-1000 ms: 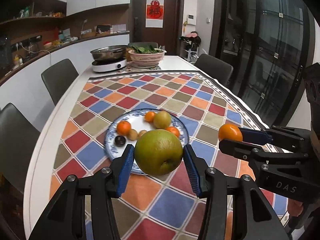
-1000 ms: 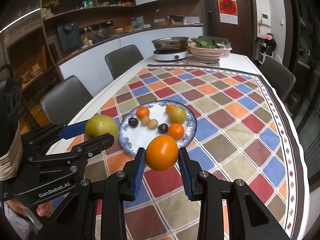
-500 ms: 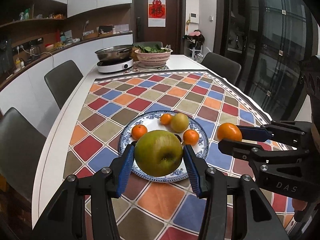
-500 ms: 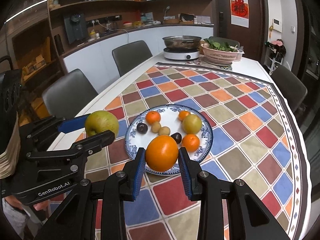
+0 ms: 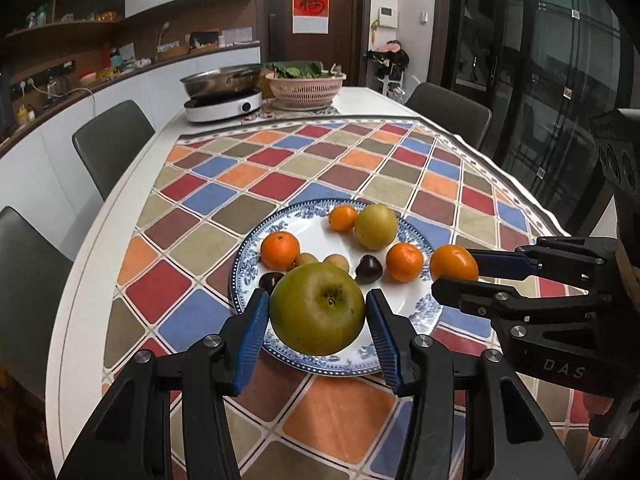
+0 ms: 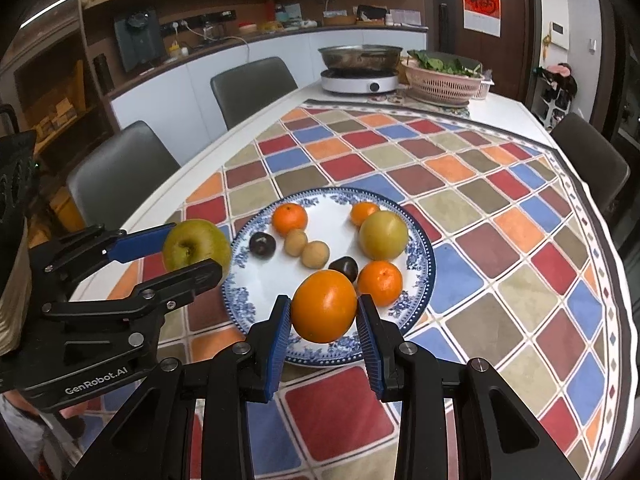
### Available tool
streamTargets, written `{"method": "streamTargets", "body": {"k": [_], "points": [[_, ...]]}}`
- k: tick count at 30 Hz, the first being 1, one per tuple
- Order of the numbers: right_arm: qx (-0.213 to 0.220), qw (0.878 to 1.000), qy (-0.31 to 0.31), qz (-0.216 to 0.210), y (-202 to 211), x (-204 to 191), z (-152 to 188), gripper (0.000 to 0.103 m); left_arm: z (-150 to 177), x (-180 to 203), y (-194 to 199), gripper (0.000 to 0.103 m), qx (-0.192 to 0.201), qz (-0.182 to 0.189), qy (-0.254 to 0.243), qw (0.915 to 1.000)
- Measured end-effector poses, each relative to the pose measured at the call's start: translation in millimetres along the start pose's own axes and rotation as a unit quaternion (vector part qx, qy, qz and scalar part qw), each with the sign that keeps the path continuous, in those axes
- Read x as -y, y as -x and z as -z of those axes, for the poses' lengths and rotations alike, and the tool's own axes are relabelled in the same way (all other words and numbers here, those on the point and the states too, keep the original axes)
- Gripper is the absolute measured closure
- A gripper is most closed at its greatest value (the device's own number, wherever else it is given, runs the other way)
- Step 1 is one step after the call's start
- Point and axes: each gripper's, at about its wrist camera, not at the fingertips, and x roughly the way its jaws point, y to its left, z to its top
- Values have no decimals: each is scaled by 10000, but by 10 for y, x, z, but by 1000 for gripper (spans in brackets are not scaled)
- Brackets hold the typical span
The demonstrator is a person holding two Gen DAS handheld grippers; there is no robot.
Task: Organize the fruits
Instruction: 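Open both tools to set the pear and orange onto the plate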
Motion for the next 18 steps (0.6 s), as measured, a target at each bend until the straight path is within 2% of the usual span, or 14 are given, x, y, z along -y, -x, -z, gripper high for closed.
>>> {"method": "streamTargets", "body": {"k": [18], "points": [[-476,9988,-60,-131,-611,87,-3,69,1,-134,-584,55,-445,180,-104,9988]]}}
